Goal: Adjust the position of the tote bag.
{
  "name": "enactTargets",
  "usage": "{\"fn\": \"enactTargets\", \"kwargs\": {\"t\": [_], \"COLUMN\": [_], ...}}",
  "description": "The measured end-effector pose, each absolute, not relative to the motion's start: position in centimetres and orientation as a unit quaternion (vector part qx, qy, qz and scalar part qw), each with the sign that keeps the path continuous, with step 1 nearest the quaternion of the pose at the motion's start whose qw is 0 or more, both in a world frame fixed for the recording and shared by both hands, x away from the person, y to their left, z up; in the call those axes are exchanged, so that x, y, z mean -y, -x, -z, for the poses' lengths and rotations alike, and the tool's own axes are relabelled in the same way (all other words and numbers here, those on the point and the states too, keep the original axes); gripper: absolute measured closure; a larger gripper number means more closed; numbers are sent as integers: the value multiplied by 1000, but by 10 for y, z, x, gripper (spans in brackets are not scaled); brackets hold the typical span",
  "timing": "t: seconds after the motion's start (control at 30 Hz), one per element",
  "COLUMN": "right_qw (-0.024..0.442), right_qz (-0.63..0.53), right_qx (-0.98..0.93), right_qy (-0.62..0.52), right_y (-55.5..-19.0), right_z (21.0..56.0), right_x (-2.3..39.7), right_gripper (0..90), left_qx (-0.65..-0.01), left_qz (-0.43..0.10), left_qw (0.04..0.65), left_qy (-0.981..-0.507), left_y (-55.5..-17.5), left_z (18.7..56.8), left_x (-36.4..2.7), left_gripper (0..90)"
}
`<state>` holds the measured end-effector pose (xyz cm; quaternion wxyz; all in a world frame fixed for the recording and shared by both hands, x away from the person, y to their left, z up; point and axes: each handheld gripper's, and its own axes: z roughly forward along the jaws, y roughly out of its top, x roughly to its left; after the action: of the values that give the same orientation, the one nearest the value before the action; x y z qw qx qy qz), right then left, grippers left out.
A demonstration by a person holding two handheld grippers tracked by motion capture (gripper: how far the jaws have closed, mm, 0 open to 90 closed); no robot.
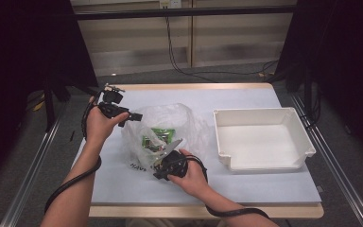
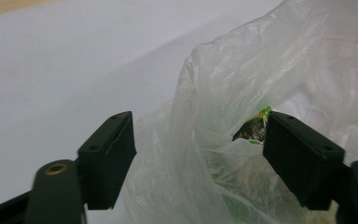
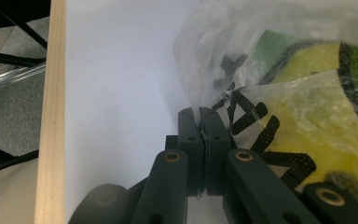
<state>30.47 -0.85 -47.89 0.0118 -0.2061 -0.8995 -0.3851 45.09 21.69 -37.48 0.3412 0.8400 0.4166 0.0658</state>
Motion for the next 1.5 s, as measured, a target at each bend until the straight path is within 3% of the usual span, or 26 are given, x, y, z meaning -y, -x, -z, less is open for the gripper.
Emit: {"fn": "enactTargets", "kwargs": {"t": [0.1, 0.4, 0.7, 0.77, 0.93, 0.97, 1.0, 1.2, 1.5], "right_qw": [11, 13, 11, 8, 7, 7, 5, 2, 13], "right_qz": [385, 385, 385, 387, 389, 389, 391, 395, 395], "right_qx": [899, 898, 897, 897, 895, 895, 894, 891, 890], "right_qy": [208, 215, 217, 214, 218, 218, 220, 223, 227], "right_y": [-306, -308, -308, -308, -308, -308, -308, -309, -305], "right_z": [478, 478, 478, 477, 476, 476, 476, 473, 471], "right_x": [10, 12, 13, 12, 11, 11, 12, 17, 25], "right_gripper": [888, 879, 882, 878, 860, 860, 859, 856, 900], "left_qx": [-416, -419, -415, -408, -404, -404, -396, -415, -437], "left_qz": [-46, -52, -20, -8, 27, 27, 22, 2, -19], "left_qw": [342, 330, 318, 307, 302, 302, 298, 283, 261], "left_qy": [-841, -844, -853, -860, -863, -863, -868, -865, -860], "left_y": [-451, -443, -425, -423, -414, -414, -414, -412, -416], "left_z": [371, 364, 384, 391, 411, 411, 412, 414, 428], "left_x": [-217, -213, -214, -214, -217, -217, -218, -226, -244], "left_gripper": [190, 84, 103, 154, 432, 546, 546, 860, 900]}}
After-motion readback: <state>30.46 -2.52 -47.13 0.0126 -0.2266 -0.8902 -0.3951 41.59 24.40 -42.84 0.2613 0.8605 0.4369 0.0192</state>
